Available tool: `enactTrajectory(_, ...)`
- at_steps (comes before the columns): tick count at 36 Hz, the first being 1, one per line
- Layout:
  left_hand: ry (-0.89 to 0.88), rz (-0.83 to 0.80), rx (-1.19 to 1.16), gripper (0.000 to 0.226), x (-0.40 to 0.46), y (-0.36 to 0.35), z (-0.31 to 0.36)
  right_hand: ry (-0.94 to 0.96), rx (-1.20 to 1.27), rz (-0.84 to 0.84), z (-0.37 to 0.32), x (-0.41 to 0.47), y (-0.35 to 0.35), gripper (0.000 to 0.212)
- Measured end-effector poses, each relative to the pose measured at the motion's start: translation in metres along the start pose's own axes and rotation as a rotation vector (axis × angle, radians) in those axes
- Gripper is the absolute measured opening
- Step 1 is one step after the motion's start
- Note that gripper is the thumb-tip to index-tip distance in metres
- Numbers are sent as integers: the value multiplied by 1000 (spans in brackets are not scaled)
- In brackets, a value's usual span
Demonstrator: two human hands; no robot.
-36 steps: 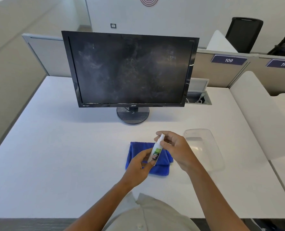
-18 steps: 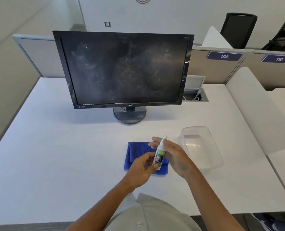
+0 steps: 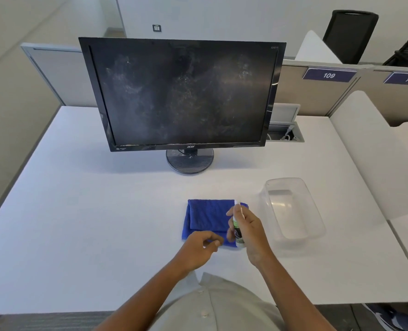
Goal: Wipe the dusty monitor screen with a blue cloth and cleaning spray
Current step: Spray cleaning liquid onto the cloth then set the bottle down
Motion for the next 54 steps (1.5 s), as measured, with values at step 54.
enactTrajectory(54, 275, -14, -28, 12, -17, 29, -50, -439, -120, 369, 29, -7, 34, 72)
Point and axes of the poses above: each hand's wrist, its own x-axis towards the middle knuckle, its own y-axis out of the back of the hand, z = x × y, the point moved 1 cm from there along x, towards the middle knuckle, and after that the axes turned 8 degrees about y, right-handed, at the moved point
